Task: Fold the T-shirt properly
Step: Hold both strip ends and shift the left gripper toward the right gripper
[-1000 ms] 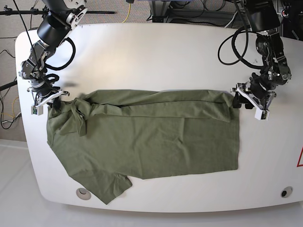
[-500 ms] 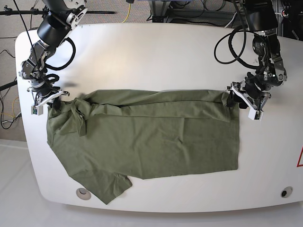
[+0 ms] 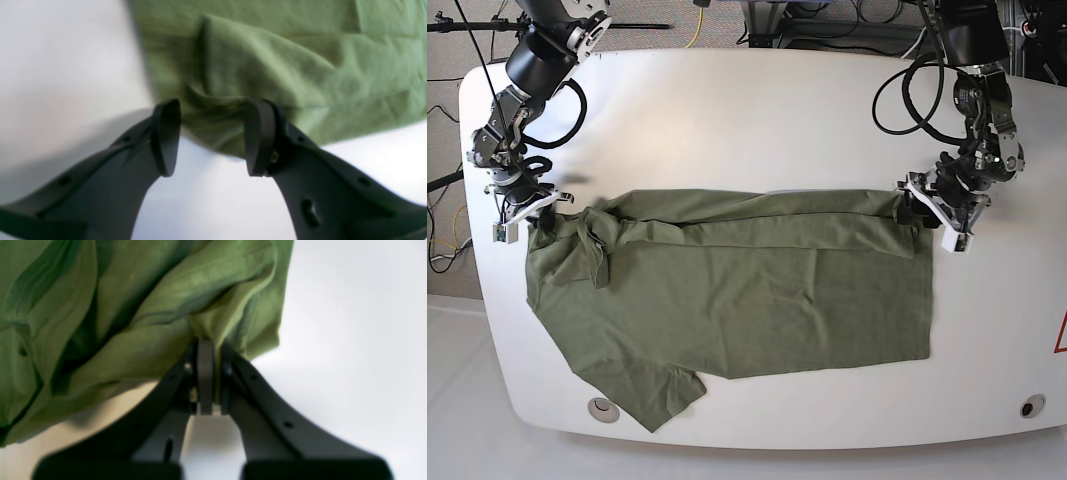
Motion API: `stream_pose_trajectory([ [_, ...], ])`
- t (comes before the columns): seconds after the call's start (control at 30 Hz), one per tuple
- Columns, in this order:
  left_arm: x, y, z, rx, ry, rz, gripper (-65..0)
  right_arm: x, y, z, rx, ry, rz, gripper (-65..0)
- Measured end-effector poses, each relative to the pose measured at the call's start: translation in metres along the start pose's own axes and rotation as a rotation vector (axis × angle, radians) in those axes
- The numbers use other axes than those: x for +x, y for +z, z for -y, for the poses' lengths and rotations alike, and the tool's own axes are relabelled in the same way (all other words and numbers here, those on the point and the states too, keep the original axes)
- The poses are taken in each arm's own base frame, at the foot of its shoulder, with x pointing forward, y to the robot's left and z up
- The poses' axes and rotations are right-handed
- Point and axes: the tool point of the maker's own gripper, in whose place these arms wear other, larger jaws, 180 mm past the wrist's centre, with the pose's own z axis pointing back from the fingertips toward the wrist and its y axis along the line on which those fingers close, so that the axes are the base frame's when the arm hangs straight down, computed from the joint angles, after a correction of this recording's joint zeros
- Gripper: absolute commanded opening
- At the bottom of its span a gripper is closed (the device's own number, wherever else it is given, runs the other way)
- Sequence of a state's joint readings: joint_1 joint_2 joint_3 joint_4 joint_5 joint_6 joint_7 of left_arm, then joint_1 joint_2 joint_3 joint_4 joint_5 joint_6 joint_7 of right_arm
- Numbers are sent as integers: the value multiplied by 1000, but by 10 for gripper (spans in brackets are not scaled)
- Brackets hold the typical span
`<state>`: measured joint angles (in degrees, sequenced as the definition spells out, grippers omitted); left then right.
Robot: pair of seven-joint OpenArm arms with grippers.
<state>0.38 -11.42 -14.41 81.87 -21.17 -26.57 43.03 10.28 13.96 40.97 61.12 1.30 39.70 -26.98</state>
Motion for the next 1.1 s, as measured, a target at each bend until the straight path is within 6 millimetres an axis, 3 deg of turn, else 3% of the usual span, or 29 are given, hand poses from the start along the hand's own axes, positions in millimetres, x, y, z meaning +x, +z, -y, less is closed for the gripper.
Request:
stream_pose_trajectory([
  [0.67,-3,-18,5,10,-14,59,-362,-5,3,2,-2,-5,8,-650],
  [0.73,-3,-17,5,10,-14,59,-384,-5,3,2,-2,-6,7,-650],
  [0.93,-4,-17,3,14,-16,56,-650,-6,3,2,-2,-6,6,-650],
  [1.1,-6,-17,3,11,-14,52,-650,-5,3,2,-2,-6,6,-650],
])
